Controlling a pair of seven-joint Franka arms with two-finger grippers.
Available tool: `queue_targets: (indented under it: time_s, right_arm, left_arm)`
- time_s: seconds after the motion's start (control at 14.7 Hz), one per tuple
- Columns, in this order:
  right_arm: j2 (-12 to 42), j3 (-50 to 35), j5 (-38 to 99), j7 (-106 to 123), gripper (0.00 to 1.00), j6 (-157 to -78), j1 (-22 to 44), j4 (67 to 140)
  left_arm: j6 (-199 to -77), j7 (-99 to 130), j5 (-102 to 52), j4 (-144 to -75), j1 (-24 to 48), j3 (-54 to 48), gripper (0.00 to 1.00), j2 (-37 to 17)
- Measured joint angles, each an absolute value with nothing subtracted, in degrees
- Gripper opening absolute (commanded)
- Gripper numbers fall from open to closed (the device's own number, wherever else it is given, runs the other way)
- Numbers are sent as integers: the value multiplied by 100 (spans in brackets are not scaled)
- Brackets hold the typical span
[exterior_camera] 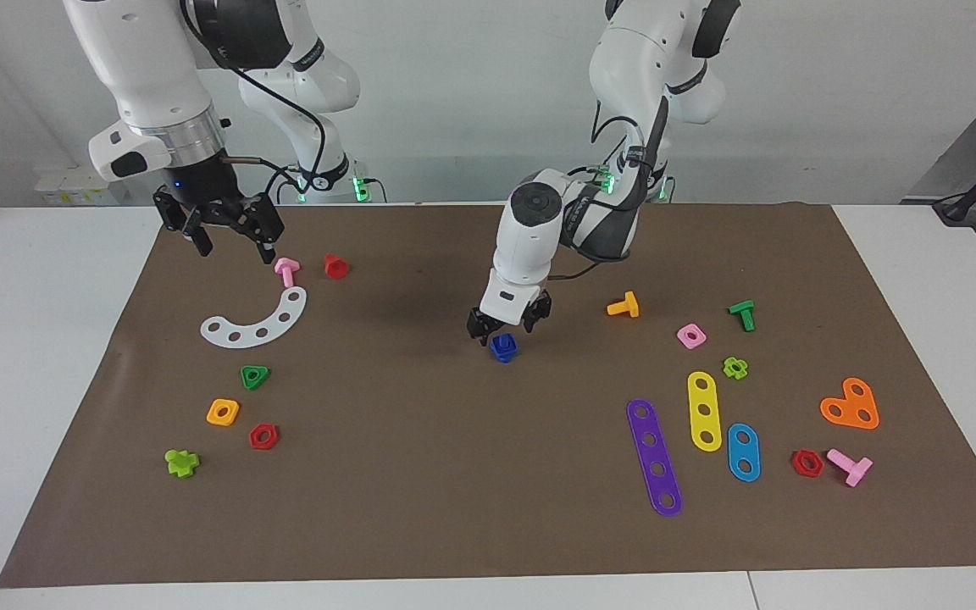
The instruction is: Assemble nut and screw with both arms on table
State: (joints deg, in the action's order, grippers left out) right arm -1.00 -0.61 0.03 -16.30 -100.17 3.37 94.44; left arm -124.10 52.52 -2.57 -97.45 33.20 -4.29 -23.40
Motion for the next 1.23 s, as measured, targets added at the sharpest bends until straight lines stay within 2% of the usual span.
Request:
queue_targets:
  time_s: [0.27,0.48,0.68,0.95,1.23]
  right_arm:
    - [-101,-62,3,-1630,100,-10017,337,9444]
    - [-101,-62,3,-1630,100,-10015,337,9445]
    - [-101,-65,-78,-1630,100,-10004,338,9446]
    - [-101,-102,-164,-1629,100,-9945,340,9446]
    - [-106,-114,-165,-1629,100,-9898,341,9446]
  left_arm:
    - [-11360,4464,-253,-8850,2626,-416,100,-2305]
    - [-10882,3385,-253,-8643,1970,-405,100,-2182]
    - [-10391,2050,-249,-8709,1238,-378,100,-1952]
    - [-10220,435,-244,-9213,237,-361,100,-1471]
    - [-10127,124,-244,-9613,-77,-366,100,-851]
